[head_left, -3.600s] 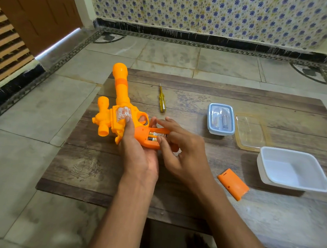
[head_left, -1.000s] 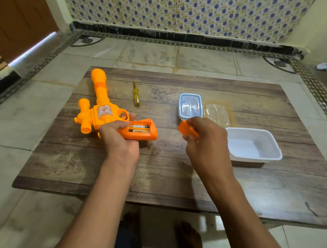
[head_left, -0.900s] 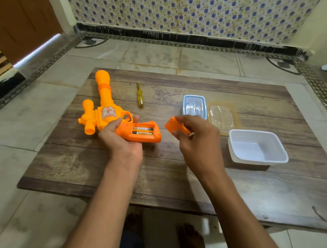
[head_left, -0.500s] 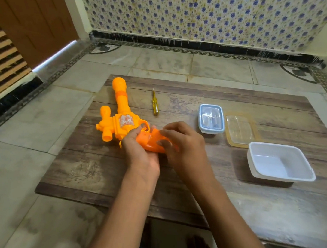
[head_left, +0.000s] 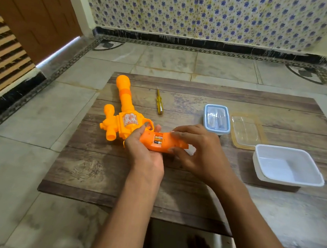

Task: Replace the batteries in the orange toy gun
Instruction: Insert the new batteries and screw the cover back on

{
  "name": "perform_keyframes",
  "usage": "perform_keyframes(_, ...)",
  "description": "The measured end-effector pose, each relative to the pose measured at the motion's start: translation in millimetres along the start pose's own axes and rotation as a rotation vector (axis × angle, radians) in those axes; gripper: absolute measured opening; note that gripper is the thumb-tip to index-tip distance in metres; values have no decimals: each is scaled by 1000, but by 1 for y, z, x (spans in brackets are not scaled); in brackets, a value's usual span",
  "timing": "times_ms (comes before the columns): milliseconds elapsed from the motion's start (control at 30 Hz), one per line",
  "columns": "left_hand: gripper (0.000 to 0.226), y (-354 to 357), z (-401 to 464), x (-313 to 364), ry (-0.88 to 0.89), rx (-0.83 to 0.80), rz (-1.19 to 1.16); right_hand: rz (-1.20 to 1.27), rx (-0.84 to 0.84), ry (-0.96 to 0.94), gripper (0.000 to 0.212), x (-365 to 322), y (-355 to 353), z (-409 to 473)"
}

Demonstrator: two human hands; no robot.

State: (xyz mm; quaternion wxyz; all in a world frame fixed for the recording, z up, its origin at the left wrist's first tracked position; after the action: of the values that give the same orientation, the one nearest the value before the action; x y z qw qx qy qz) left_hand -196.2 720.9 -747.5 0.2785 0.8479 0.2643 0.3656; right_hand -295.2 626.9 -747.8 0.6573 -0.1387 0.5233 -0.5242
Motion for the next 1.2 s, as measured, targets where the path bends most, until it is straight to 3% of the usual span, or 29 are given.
perform_keyframes(133,15,1,-5,-1,-54,-28,8,36,-51,16,34,-1,7,0)
perform_keyframes(333,33,0,-10,1,-82,-39,-18,92,-86,83,33,-12,17,1)
perform_keyframes(467,43,-1,-9,0,-77,-47,10,-41,-78,75,26,-14,15,-1)
perform_keyframes(700,42,-1,-8,-2,-83,-51,28,-188,-113,20,24,-21,8,0)
perform_keyframes(1200,37,0,-10,-1,-112,-39,56,-189,-179,129,20,-22,10,0)
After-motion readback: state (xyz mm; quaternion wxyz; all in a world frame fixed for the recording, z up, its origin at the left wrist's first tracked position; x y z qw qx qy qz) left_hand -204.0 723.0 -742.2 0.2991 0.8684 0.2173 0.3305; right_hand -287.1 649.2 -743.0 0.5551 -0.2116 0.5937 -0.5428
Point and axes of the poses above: each hand's wrist, its own z-axis towards the middle knuckle, its own y-axis out of the palm, x = y × z, the point moved 1 cm from there along z, towards the middle knuckle, and after that the axes turned 2 degrees about y, right-handed, at the moved point
